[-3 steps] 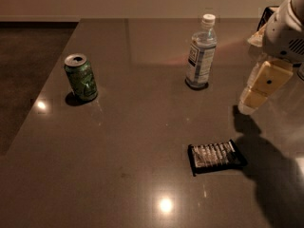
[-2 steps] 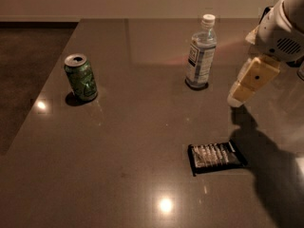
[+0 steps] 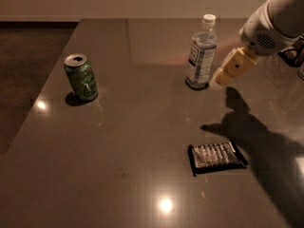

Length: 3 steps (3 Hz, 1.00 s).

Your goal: Knock blue plastic bottle over

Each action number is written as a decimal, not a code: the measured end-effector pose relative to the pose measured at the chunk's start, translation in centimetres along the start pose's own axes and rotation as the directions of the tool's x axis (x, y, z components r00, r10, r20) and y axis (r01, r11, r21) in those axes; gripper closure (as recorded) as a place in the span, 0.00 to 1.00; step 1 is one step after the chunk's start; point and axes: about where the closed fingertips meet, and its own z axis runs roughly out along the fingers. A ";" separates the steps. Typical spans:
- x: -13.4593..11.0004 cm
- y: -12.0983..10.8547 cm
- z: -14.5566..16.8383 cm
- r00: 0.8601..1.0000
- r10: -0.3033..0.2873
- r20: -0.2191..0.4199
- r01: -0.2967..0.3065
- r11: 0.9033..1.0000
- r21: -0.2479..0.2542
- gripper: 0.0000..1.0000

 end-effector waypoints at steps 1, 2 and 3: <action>-1.4 -1.2 2.4 0.997 0.047 0.053 -0.047 0.999 -0.009 0.00; -2.7 -2.2 4.3 0.992 0.078 0.101 -0.075 0.997 -0.025 0.00; -3.8 -2.9 5.4 0.984 0.106 0.146 -0.101 0.994 -0.041 0.00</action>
Offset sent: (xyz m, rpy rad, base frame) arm 0.0762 0.0290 -0.0254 0.1984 -0.0323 -0.0389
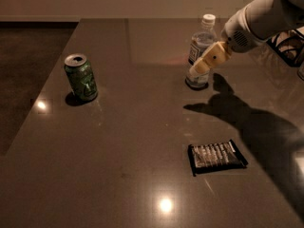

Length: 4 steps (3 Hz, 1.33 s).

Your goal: Knock blue plastic bottle over

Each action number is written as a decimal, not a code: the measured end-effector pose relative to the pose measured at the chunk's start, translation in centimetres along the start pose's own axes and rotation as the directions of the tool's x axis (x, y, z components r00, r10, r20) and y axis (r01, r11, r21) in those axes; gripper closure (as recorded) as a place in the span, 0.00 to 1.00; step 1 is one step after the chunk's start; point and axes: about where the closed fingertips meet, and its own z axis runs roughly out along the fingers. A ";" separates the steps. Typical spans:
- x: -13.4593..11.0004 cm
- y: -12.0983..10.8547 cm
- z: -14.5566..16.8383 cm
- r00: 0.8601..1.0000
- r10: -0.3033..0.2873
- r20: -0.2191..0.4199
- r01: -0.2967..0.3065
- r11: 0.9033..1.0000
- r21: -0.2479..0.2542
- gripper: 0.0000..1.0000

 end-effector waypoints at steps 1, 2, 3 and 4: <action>-1.0 -0.4 0.8 0.999 0.010 0.038 -0.010 1.000 -0.006 0.00; -1.2 -0.7 1.5 0.999 0.025 0.045 -0.024 1.000 -0.008 0.18; -1.6 -0.5 2.0 0.997 0.039 0.060 -0.037 0.999 -0.022 0.42; -2.2 0.5 1.7 0.996 0.039 0.084 -0.036 0.998 -0.045 0.65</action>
Offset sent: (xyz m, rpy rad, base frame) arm 0.0258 0.0101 -0.0055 0.0673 -0.0134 -0.0233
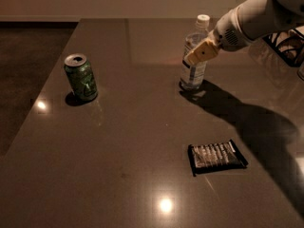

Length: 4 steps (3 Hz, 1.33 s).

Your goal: Knock blue plastic bottle over

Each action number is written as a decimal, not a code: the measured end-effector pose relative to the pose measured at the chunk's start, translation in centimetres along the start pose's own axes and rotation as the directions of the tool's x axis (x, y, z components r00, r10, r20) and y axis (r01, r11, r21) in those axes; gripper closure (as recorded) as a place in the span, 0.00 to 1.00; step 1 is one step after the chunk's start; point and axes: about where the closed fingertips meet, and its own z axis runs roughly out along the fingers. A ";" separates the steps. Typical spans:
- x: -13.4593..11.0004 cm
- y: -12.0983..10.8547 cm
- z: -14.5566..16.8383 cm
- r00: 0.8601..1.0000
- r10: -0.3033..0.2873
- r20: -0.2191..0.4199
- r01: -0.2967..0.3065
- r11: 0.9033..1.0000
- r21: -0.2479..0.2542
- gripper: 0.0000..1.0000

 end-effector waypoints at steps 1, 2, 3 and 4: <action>-0.5 2.5 -1.3 0.998 -0.038 -0.059 0.036 0.999 -0.032 0.88; 0.0 6.2 -2.8 0.974 -0.125 -0.189 0.106 0.988 -0.111 1.00; 1.3 9.4 -3.6 0.919 -0.237 -0.317 0.172 0.960 -0.220 1.00; 2.4 12.2 -4.1 0.837 -0.369 -0.404 0.234 0.909 -0.344 1.00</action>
Offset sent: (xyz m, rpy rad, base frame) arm -0.1207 0.0333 0.0117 -0.3361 0.2937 0.2580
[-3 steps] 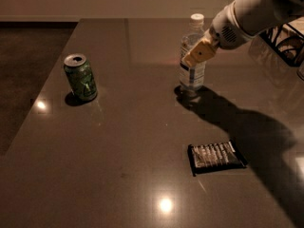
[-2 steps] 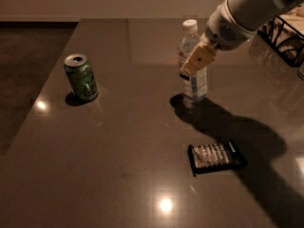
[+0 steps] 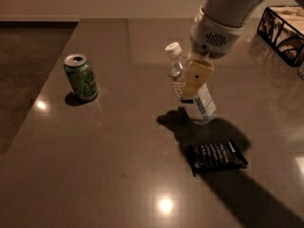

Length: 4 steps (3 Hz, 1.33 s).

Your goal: Knock blue plastic bottle over

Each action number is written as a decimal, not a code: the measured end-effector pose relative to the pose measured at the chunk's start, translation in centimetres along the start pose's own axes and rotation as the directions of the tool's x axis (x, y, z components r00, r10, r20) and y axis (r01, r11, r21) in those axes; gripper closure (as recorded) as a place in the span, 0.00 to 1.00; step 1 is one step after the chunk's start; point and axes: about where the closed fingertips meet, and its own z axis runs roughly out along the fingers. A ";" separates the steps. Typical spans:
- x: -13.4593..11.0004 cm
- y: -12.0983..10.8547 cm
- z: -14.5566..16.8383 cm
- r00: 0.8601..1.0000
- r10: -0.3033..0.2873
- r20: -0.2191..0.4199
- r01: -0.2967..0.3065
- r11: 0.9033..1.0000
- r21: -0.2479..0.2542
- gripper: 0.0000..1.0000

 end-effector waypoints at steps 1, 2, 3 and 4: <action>-1.3 1.9 1.6 0.981 -0.151 -0.120 0.143 0.987 -0.069 0.98; -2.1 2.1 3.2 0.963 -0.211 -0.166 0.196 0.975 -0.101 0.77; -2.9 2.6 4.8 0.941 -0.267 -0.206 0.245 0.961 -0.128 0.53; -2.8 3.3 6.6 0.925 -0.298 -0.237 0.263 0.950 -0.170 0.30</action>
Offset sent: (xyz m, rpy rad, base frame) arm -0.0513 0.0167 -0.0386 -0.3244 0.2759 0.3145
